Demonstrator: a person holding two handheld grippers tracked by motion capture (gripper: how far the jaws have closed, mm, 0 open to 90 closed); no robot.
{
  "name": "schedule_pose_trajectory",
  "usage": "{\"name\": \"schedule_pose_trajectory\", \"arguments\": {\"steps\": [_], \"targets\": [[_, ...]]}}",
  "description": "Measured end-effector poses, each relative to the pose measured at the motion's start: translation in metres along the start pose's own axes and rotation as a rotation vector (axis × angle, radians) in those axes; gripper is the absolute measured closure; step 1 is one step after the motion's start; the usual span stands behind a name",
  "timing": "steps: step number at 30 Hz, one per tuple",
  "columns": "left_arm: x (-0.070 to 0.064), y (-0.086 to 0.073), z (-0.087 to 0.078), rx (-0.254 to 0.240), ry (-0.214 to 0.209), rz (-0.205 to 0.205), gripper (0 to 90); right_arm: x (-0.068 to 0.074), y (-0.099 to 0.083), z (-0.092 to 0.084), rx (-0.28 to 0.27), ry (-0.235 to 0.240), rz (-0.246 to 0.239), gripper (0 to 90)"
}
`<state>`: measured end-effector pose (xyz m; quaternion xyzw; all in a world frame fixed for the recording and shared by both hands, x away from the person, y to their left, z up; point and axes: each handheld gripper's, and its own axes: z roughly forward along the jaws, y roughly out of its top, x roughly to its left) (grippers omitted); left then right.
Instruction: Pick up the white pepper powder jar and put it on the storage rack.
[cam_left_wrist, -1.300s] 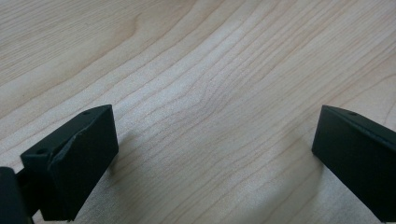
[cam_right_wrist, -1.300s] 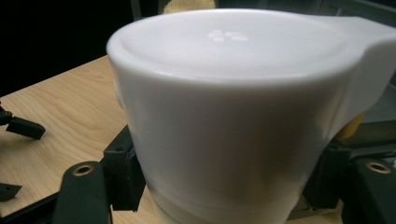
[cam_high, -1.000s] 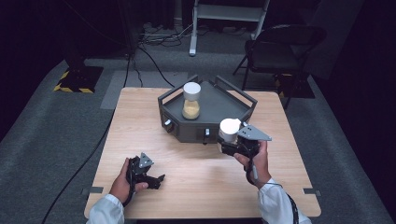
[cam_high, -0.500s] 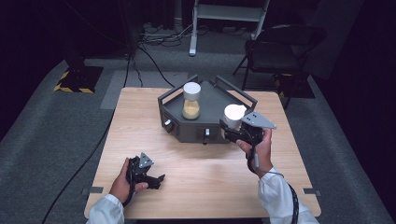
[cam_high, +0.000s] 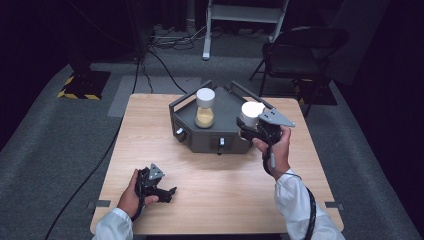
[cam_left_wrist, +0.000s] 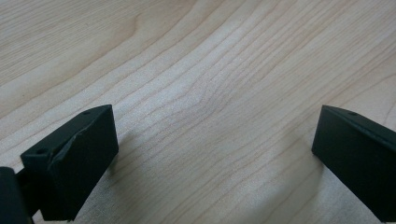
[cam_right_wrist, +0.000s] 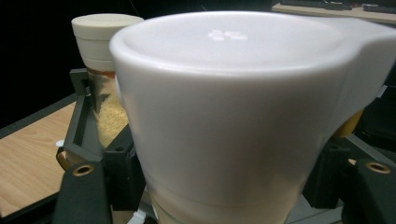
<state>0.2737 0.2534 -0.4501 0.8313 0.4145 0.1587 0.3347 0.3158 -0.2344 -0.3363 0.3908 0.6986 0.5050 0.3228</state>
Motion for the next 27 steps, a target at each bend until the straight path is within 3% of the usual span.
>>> {"name": "schedule_pose_trajectory", "arguments": {"steps": [17, 27], "targets": [[0.0, 0.0, 0.0, 0.001, 0.0, 0.001, 0.0, -0.001, 0.009, 0.024, -0.015, -0.038, 0.003, 30.1], [0.0, 0.0, 0.0, 0.0, 0.0, 0.0, 0.0, 0.003, 0.009, 0.048, -0.011, -0.062, 0.011, 30.1]]}}
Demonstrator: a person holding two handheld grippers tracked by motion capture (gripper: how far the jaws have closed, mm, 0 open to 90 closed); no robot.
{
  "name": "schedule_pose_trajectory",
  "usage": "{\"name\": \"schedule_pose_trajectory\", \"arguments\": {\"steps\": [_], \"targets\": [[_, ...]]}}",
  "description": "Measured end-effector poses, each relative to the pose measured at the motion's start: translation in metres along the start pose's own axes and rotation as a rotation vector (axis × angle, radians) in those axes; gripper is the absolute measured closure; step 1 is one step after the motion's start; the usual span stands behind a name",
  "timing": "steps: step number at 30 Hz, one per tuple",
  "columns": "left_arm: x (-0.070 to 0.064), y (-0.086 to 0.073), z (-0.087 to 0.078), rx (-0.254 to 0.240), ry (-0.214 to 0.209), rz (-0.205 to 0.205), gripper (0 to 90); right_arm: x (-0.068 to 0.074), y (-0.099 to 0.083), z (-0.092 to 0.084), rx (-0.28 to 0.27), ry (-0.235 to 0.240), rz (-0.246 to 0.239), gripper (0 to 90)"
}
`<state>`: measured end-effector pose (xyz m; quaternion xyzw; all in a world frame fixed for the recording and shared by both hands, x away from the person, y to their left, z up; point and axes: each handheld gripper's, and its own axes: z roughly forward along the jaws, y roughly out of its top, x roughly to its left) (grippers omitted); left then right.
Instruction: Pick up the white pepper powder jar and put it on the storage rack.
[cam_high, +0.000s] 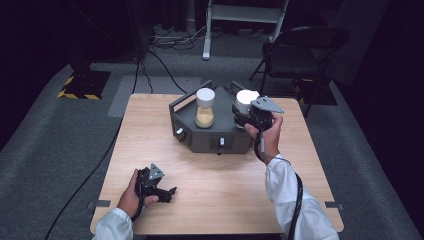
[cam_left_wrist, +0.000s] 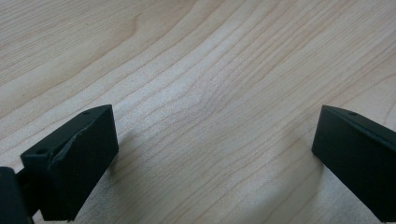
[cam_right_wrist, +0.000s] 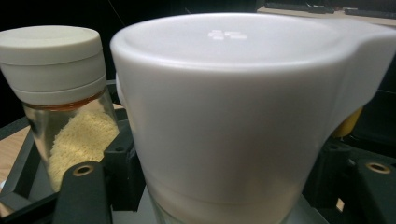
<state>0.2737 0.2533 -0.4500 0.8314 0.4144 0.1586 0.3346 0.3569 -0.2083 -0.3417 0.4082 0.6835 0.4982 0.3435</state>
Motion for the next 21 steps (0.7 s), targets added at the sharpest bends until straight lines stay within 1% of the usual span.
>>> {"name": "schedule_pose_trajectory", "arguments": {"steps": [1, 2, 4, 10, 16, 21], "targets": [[0.0, 0.0, 0.0, 0.0, 0.0, 0.0, 0.0, 0.0, 0.0, 0.0, 0.0, 0.0, 0.0, 30.1], [0.0, 0.0, 0.0, 0.001, 0.001, 0.0, 0.0, 0.0, -0.003, 0.004, -0.006, 0.001, 0.004, 30.1], [0.0, 0.0, 0.0, 0.0, 0.001, 0.001, 0.0, 0.001, -0.004, 0.008, -0.002, 0.0, 0.013, 30.1], [0.0, 0.0, 0.0, 0.001, 0.0, 0.0, 0.0, 0.003, -0.009, 0.018, -0.001, -0.001, 0.014, 30.1], [0.0, 0.0, 0.0, 0.001, -0.002, 0.004, 0.0, 0.004, -0.014, 0.022, 0.0, 0.005, 0.001, 30.1], [0.0, 0.0, 0.0, 0.003, -0.002, 0.001, 0.0, 0.004, -0.018, 0.025, 0.004, 0.006, 0.014, 30.1]]}}
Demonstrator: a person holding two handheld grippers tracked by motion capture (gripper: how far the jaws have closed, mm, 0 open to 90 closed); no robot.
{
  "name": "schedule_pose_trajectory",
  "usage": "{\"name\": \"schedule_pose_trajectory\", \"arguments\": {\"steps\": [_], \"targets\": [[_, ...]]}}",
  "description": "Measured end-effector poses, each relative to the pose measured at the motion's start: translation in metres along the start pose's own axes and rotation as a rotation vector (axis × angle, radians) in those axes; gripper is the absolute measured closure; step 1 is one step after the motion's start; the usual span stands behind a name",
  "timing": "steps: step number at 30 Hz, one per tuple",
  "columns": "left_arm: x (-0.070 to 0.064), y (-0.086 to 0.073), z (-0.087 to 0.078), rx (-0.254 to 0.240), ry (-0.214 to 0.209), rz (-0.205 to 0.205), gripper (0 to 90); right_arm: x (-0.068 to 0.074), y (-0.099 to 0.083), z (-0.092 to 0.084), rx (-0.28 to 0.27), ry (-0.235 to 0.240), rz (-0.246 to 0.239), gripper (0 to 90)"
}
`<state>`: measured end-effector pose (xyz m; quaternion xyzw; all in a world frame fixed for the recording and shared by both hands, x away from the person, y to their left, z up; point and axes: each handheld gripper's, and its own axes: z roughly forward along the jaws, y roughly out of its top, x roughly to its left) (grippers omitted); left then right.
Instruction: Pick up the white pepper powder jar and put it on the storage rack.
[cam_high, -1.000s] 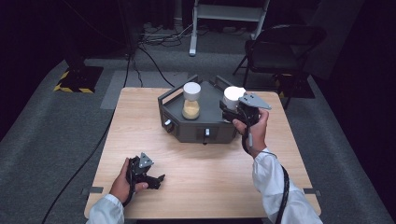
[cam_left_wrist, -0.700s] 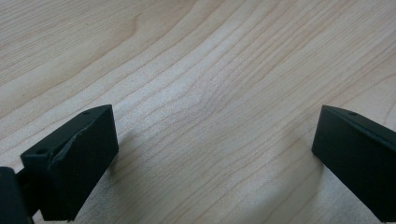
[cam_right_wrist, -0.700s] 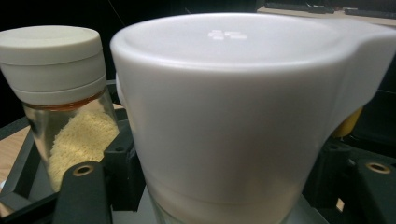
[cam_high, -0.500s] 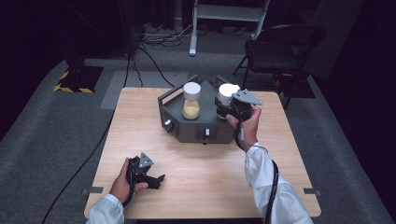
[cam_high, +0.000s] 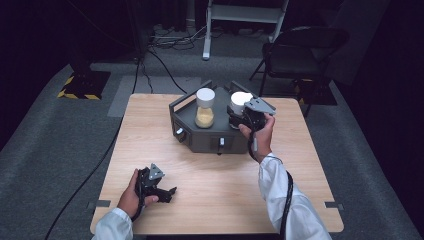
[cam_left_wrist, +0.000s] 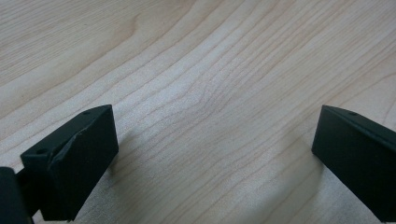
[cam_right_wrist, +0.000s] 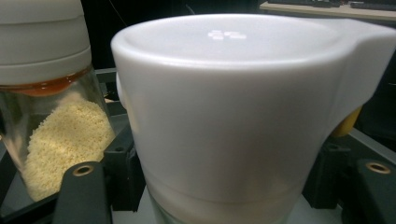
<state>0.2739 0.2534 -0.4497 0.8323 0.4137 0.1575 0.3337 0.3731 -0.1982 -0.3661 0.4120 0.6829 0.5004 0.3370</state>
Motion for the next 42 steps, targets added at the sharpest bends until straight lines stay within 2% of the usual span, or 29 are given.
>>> {"name": "schedule_pose_trajectory", "arguments": {"steps": [11, 24, 29, 37, 42], "targets": [[0.0004, -0.0003, 0.0002, -0.003, -0.001, 0.003, 0.0, -0.0048, -0.0063, -0.0007, -0.015, -0.001, 0.053, 30.0], [0.0002, -0.0001, 0.0001, -0.001, -0.001, 0.001, 0.0, -0.008, -0.0051, -0.001, -0.009, 0.011, 0.052, 29.3], [0.0002, -0.0001, 0.0001, -0.001, -0.001, 0.001, 0.0, -0.0097, -0.0064, -0.0001, 0.002, 0.01, 0.055, 23.2], [0.0005, -0.0003, 0.0003, -0.003, -0.002, 0.004, 0.0, -0.0022, -0.0068, 0.0007, 0.005, -0.041, 0.056, 7.4], [0.0006, -0.0002, 0.0003, -0.003, -0.002, 0.004, 0.0, -0.0038, -0.0036, 0.0027, 0.037, -0.017, 0.04, 3.2]]}}
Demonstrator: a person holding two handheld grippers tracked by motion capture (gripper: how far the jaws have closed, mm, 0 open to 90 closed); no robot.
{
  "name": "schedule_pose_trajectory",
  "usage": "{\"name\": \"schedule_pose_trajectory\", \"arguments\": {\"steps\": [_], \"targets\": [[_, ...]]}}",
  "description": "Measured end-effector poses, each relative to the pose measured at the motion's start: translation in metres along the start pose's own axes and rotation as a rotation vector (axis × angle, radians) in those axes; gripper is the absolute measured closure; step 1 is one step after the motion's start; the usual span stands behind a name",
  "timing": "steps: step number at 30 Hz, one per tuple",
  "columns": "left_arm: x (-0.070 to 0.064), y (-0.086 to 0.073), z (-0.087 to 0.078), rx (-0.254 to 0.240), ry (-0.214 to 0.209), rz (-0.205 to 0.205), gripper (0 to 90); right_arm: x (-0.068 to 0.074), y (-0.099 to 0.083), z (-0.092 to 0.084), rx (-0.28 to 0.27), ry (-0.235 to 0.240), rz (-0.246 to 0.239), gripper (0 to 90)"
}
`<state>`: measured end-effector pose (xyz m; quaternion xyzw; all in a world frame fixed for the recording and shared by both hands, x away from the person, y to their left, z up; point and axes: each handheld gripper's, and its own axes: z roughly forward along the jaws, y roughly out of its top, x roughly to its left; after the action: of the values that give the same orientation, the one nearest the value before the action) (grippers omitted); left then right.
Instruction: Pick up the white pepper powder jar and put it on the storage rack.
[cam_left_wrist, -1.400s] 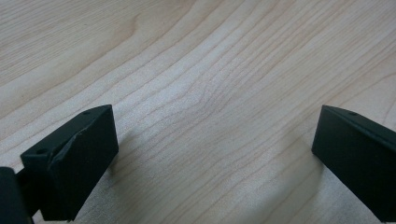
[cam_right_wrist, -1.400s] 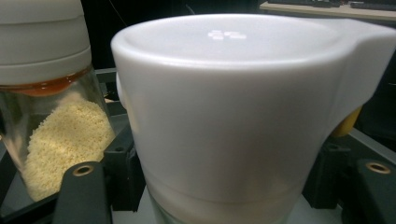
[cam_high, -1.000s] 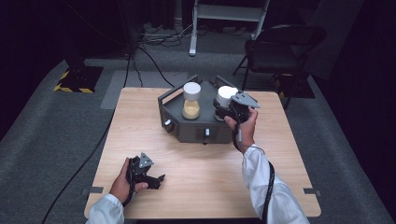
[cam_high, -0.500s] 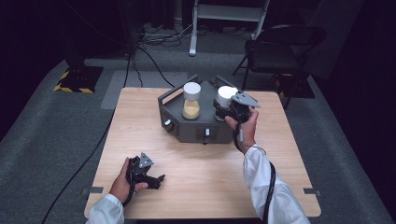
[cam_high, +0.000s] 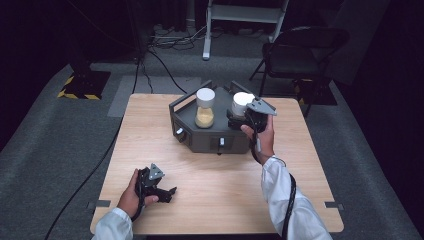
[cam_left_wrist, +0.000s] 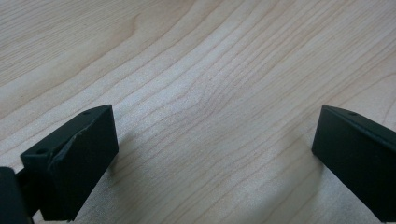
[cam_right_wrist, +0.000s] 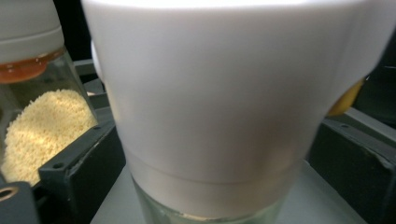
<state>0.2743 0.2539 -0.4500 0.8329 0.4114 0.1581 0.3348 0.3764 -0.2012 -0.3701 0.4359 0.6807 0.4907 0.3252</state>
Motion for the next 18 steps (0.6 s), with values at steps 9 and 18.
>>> {"name": "schedule_pose_trajectory", "arguments": {"steps": [9, 18], "targets": [[0.0, 0.0, 0.0, 0.0, 0.0, 0.0, 0.0, -0.002, 0.001, -0.003, 0.011, 0.006, -0.001, 3.1], [0.0, 0.0, 0.0, 0.0, 0.0, 0.0, 0.0, 0.001, 0.002, -0.018, 0.009, -0.01, -0.057, 3.2]]}}
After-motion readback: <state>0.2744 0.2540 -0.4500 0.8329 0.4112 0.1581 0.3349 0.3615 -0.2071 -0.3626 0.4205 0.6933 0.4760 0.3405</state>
